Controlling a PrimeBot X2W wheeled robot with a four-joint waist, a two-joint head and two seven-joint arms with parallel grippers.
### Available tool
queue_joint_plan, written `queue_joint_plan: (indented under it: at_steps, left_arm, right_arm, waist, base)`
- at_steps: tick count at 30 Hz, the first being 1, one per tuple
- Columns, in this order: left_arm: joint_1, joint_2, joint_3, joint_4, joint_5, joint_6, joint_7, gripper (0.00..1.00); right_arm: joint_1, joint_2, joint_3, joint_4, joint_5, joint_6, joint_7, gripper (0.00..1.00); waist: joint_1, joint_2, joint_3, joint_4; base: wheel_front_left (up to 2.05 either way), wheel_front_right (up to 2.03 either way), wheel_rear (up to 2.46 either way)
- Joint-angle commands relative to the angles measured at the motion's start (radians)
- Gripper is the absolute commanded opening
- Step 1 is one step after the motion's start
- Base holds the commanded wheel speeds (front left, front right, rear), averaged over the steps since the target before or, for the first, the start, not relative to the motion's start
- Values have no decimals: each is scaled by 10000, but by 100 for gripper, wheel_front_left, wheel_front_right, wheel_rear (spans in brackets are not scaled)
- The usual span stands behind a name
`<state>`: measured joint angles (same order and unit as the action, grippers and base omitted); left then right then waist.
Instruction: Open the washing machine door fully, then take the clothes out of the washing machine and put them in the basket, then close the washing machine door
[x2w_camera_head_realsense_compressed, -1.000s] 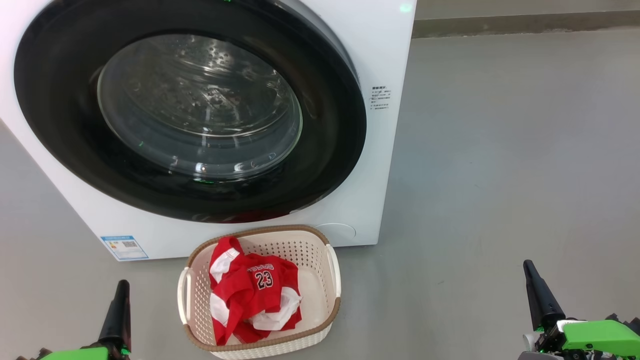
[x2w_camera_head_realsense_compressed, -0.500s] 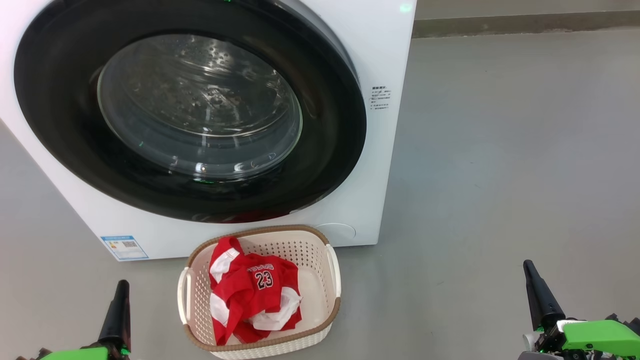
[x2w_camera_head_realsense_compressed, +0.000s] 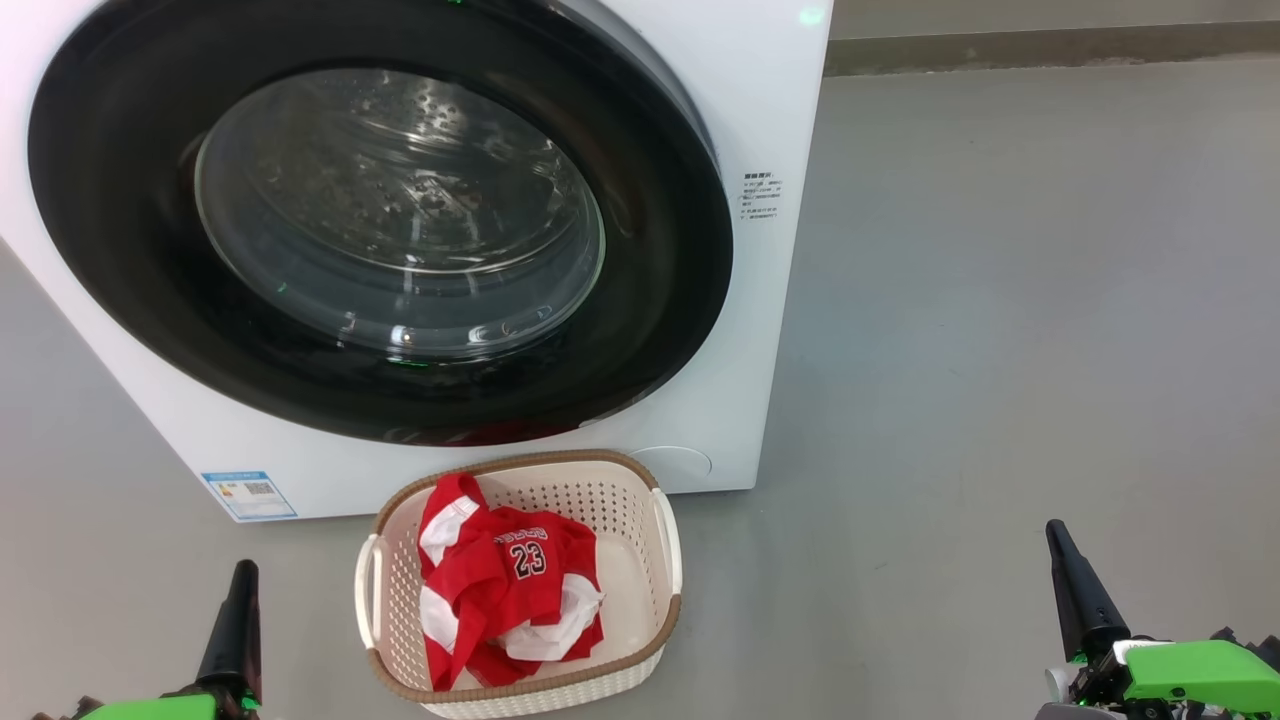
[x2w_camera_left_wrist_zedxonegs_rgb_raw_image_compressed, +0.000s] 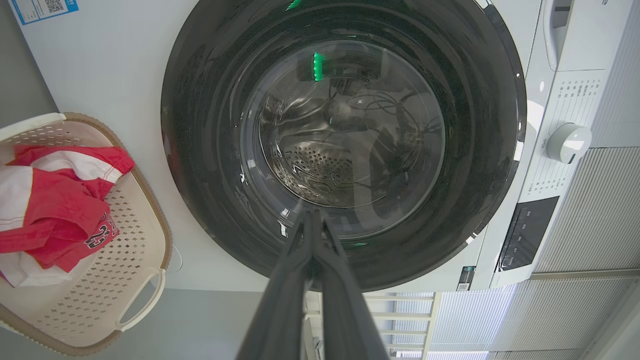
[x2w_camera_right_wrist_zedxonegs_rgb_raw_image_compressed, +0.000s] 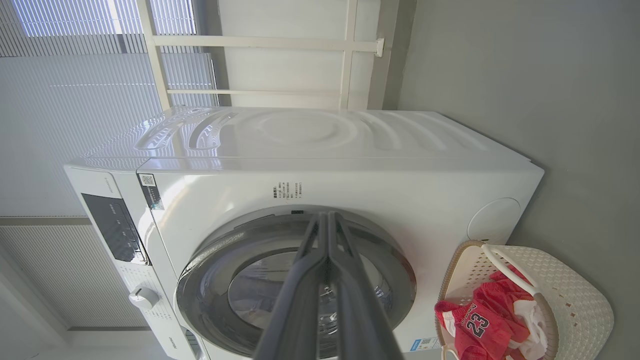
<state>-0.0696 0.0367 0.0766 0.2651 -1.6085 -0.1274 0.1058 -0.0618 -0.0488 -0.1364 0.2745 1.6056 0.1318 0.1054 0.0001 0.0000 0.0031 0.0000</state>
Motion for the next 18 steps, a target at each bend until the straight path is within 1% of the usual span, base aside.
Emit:
queue_joint_plan:
  at_steps: [1,18]
  left_arm:
    - [-382,154,356,-203,-14,-33,62,0]
    - [-383,149,363,-203,-8,-33,67,0]
  right_arm:
    - [-460,-31,239,-298,40,-11,68,0]
    - [-460,-27,233,-298,35,-11,73,0]
  waist:
    - [0,0,0,0]
    - [0,0,0,0]
  base:
    - [0,0,0]
    - [0,0,0]
